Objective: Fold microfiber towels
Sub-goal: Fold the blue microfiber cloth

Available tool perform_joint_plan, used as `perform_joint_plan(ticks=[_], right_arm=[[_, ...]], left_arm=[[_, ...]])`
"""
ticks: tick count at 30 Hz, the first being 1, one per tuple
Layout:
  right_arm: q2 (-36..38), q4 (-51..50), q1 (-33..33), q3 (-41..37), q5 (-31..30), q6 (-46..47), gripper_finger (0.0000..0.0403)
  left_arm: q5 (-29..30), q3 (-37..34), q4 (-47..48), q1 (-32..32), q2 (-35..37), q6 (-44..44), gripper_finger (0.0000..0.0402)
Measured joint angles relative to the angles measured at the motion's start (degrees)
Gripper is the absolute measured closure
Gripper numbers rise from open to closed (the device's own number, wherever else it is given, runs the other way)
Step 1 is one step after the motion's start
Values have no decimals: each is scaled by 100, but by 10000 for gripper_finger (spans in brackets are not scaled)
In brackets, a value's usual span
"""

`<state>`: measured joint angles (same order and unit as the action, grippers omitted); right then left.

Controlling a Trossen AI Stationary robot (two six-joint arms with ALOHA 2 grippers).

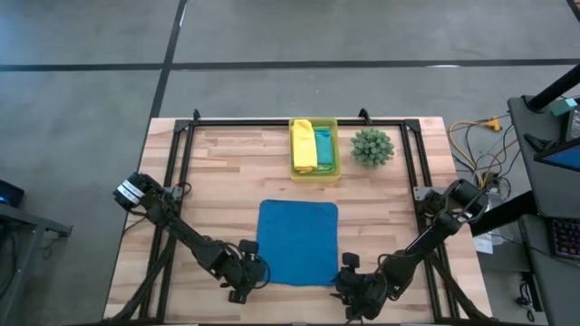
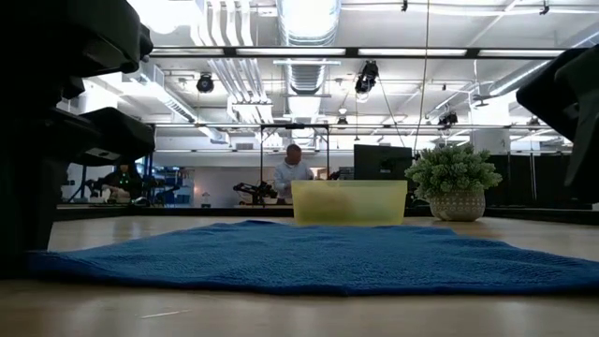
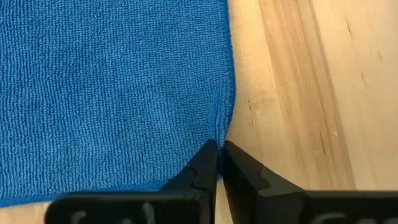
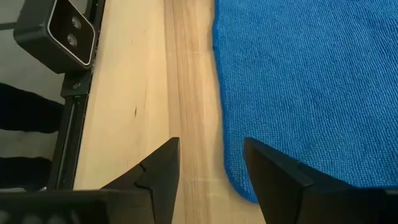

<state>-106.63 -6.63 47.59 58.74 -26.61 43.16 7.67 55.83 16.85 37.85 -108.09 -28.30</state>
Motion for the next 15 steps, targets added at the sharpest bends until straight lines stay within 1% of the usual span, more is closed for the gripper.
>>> perform_joint_plan(ticks=[9, 15], right_arm=[[-73, 17, -25, -4, 4, -359, 226], [-383, 18, -177, -4, 504, -316, 233]], left_arm=[[-20, -9, 1, -29, 2, -6, 400], [-47, -11, -1, -66, 24, -8, 401]])
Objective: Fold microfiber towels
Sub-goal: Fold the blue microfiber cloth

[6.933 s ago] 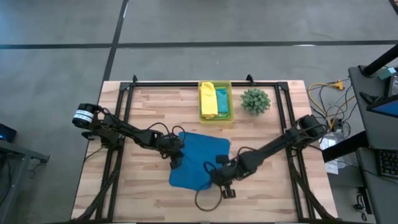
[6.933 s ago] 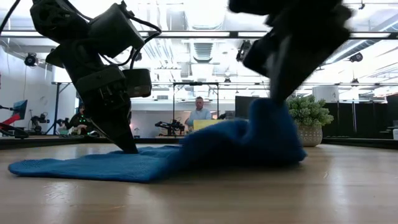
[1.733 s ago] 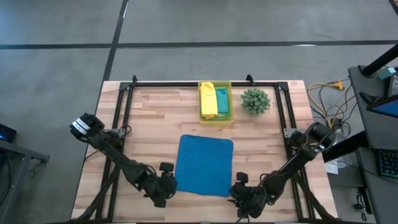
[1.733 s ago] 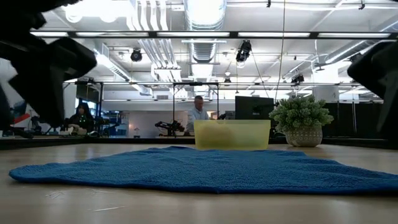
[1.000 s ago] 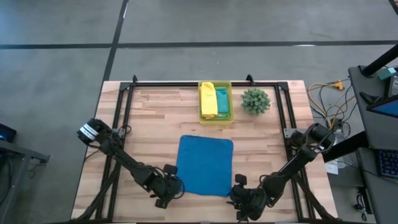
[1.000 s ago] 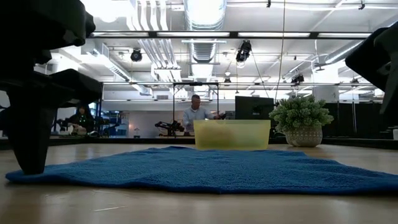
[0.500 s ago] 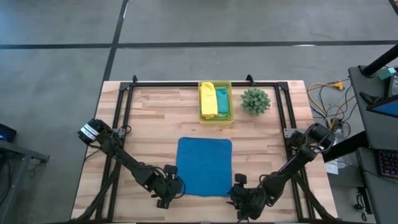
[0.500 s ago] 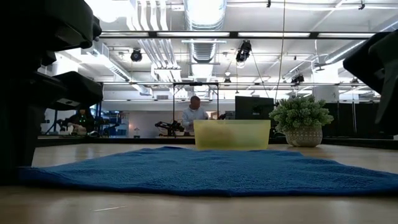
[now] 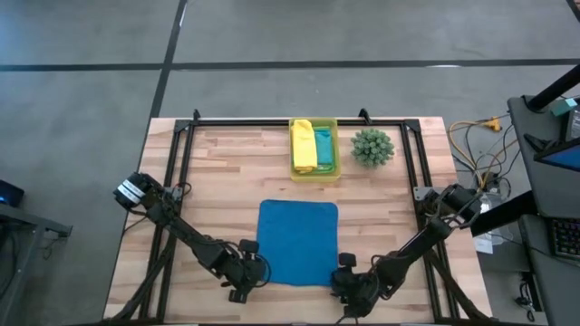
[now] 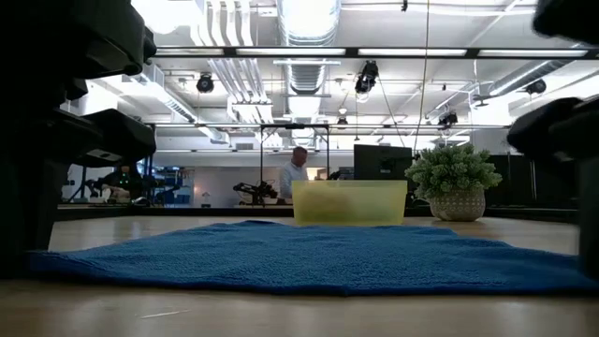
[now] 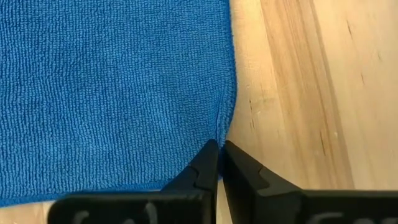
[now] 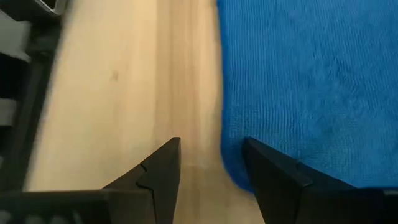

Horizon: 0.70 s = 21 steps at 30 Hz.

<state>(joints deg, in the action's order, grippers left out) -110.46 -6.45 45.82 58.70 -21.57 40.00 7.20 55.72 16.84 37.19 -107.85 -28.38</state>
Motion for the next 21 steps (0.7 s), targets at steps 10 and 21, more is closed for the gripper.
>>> perform_joint_plan(ticks=[10, 21], right_arm=[[-173, -86, -126, 26, 60, 431, 295], [69, -483, -97, -5, 286, 630, 390]], left_arm=[[-57, -4, -2, -11, 4, -133, 401], [98, -9, -2, -2, 308, -265, 402]])
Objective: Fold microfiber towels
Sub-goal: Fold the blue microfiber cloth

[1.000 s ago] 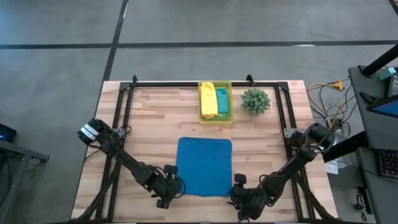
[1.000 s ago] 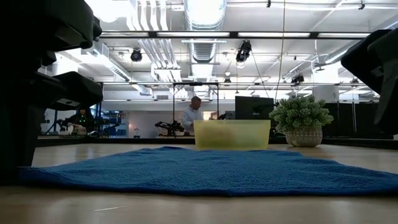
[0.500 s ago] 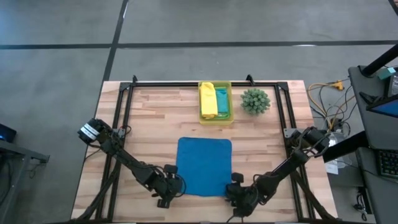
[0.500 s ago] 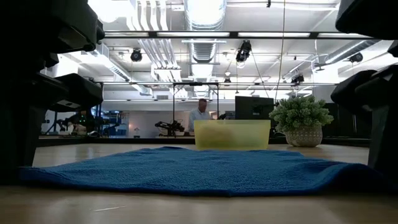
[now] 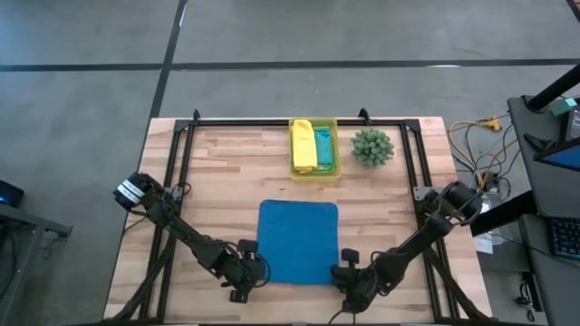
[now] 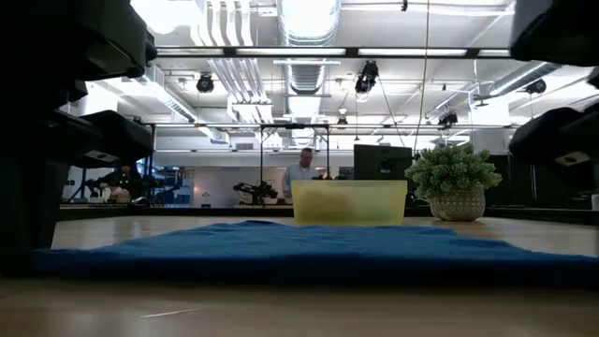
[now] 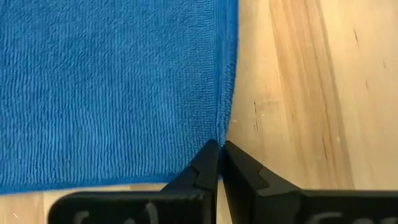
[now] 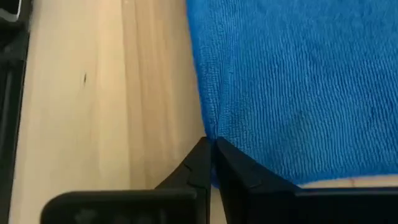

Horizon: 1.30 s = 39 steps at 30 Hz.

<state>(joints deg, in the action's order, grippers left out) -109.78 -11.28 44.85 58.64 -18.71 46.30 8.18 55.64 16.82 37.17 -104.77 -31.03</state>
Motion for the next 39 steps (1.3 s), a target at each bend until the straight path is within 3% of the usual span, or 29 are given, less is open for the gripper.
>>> perform_joint_plan(ticks=[7, 11, 16, 28, 39], right_arm=[[280, 24, 152, -15, 344, -14, 390], [318, 150, 314, 22, 722, 22, 390], [373, 240, 488, 279, 777, 22, 390], [834, 99, 467, 227, 691, -172, 394], [1364, 113, 96, -333, 606, 35, 394]], left_arm=[[-10, -74, -238, 32, 452, 324, 401], [-578, -94, -796, 36, 615, 281, 401], [-1427, -98, -1614, 41, 612, 224, 401], [-1243, -216, -1884, -19, 816, 162, 401], [-1120, -1190, -2283, -354, 1630, 145, 401]])
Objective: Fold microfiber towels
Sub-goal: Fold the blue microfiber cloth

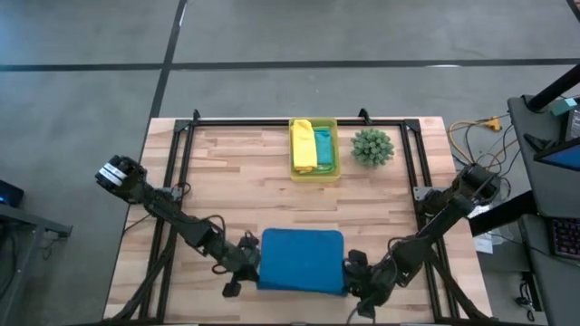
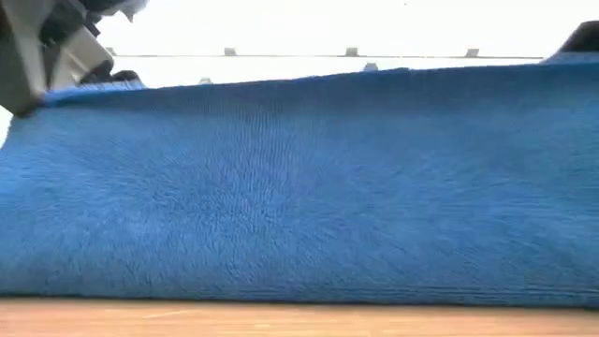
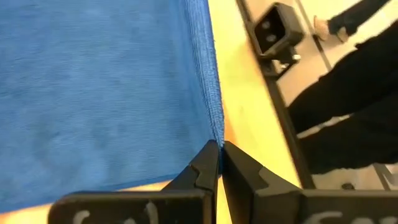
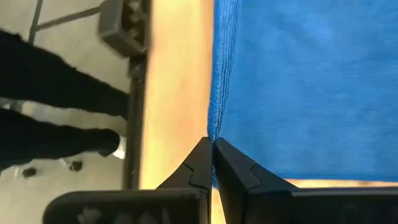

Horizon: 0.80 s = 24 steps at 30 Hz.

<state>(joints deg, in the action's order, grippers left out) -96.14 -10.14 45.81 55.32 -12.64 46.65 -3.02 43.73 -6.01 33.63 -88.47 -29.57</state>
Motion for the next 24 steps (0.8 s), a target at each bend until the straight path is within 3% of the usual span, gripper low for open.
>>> perform_joint_plan(ticks=[13, 24], right_arm=[[279, 13, -550, -509, 59, -15, 394], [532, 14, -806, -838, 61, -15, 394]], left_arm=[[112, -524, -340, -677, 232, -3, 401], [321, -788, -705, -793, 236, 19, 401]])
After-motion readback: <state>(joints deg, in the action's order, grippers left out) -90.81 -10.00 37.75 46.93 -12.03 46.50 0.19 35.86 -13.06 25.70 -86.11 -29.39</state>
